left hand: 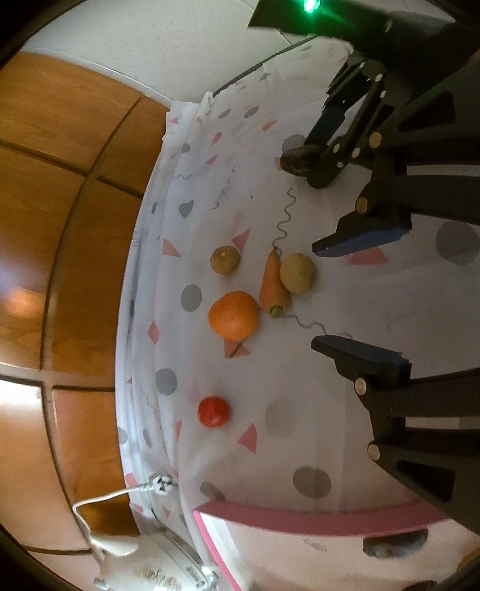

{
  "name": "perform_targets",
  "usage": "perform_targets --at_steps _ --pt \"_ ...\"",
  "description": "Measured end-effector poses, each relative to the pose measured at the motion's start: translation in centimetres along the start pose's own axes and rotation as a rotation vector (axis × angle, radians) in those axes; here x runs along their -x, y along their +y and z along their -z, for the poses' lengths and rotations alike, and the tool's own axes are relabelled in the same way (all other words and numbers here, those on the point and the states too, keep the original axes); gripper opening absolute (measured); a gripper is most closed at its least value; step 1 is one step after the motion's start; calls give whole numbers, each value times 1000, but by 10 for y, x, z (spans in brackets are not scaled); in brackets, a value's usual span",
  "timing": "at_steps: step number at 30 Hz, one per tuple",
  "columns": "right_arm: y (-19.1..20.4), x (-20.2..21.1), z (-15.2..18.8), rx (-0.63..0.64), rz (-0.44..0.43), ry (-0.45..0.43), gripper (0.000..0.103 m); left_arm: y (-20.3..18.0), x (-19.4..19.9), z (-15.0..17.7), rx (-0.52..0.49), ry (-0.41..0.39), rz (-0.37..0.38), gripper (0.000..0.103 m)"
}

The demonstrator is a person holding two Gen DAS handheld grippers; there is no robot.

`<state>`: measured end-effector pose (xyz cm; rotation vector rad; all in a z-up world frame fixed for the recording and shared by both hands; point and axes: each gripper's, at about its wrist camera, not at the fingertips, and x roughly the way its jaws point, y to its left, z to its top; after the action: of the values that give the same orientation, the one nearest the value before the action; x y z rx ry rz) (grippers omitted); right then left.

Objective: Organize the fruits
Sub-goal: 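Grasp the small brown potato with the left tool while the right tool holds the dark fruit, then carry the potato toward the tray with the left tool while the right tool carries the dark fruit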

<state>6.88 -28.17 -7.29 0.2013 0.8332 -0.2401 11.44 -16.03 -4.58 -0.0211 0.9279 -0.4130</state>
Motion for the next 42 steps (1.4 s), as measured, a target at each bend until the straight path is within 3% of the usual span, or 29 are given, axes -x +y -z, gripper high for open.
perform_targets --at_steps 16,19,21,28,33,42 --pt "-2 0 2 -12 -15 -16 46 -16 -34 -9 0 35 -22 45" --pt "-1 0 2 -11 -15 -16 46 -15 -38 -12 6 28 -33 28" --pt "-2 0 2 -11 -15 -16 46 -13 -38 -13 21 24 -25 28" --pt "0 0 2 -4 -8 -13 46 -1 -16 7 7 4 -24 27" --pt "-1 0 3 -6 -10 -14 46 9 6 34 -43 -37 -77 27" --pt "1 0 2 0 1 -11 46 11 2 41 -57 -57 -81 28"
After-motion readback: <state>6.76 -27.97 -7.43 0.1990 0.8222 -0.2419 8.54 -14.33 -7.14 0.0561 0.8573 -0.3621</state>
